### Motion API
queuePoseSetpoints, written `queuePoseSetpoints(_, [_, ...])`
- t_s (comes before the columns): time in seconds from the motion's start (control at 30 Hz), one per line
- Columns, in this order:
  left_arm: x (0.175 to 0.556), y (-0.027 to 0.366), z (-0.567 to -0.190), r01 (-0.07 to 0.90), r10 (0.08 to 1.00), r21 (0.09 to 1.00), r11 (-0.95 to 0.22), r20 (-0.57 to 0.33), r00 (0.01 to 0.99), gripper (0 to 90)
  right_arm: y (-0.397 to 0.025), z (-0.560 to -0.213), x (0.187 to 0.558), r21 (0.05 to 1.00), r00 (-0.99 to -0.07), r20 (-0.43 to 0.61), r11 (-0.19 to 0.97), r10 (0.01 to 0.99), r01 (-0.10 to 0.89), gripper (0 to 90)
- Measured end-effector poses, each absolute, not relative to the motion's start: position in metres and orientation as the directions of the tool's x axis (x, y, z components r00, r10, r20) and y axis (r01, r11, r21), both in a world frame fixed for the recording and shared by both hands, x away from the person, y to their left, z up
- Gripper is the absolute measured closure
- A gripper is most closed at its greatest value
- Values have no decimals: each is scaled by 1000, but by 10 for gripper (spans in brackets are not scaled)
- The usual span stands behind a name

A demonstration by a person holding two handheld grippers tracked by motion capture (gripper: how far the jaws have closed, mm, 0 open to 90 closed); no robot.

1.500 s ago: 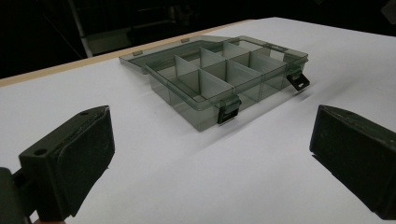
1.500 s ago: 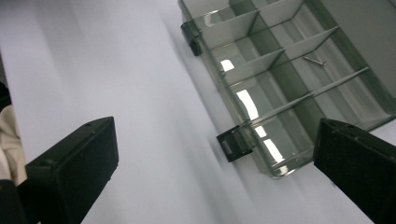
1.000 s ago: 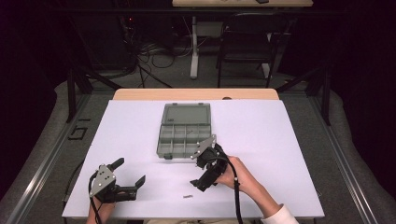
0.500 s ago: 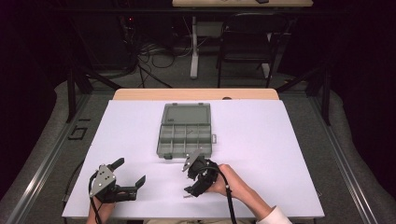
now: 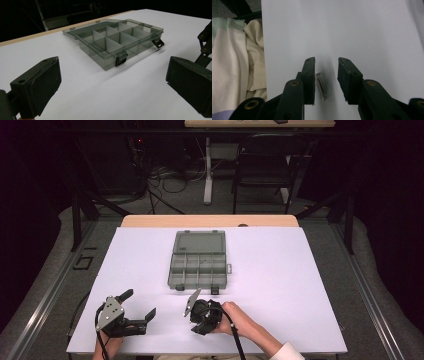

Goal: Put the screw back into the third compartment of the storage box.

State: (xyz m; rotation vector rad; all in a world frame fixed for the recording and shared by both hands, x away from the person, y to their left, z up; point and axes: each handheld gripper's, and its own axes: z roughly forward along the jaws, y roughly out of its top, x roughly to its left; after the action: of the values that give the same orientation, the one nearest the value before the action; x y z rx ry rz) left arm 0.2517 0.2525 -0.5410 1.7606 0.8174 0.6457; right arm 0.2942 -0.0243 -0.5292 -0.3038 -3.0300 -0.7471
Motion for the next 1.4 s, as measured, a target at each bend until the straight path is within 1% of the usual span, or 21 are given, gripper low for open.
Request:
queuePoseSetpoints(0.03, [252,252,-541,220,781,949,-226,41,623,1,-23,-531,295,453,-982,56,872,180,185,707])
queuePoseSetpoints(0.37, [252,252,-541,219,781,949,-225,41,623,1,-23,-536,299,440,-980,70,876,187,199,761])
queuePoseSetpoints(0.57, [252,252,-541,221,783,949,-223,39,621,1,-29,-536,303,431,-974,81,874,210,225,770])
queuePoseSetpoints(0.6, [252,252,-541,219,782,949,-226,43,622,1,-30,-536,304,432,-973,86,872,213,229,780])
queuePoseSetpoints(0.63, [252,252,-541,220,780,949,-226,41,624,1,-31,-536,306,427,-970,88,871,226,242,818])
queuePoseSetpoints(0.67, [252,252,-541,220,780,949,-226,41,624,1,-31,-536,306,427,-970,88,871,226,242,818])
queuePoseSetpoints(0.8, [251,253,-541,218,781,950,-223,40,624,1,-33,-536,308,428,-967,92,868,236,252,869])
queuePoseSetpoints(1.17, [251,253,-540,218,780,950,-225,42,625,1,-34,-533,307,417,-968,86,874,237,251,878])
queuePoseSetpoints(1.27, [252,253,-541,220,782,949,-225,41,622,1,-36,-530,308,424,-969,69,872,237,243,878])
queuePoseSetpoints(1.4, [252,253,-541,223,781,949,-224,38,623,1,-41,-523,311,431,-964,48,866,260,255,878])
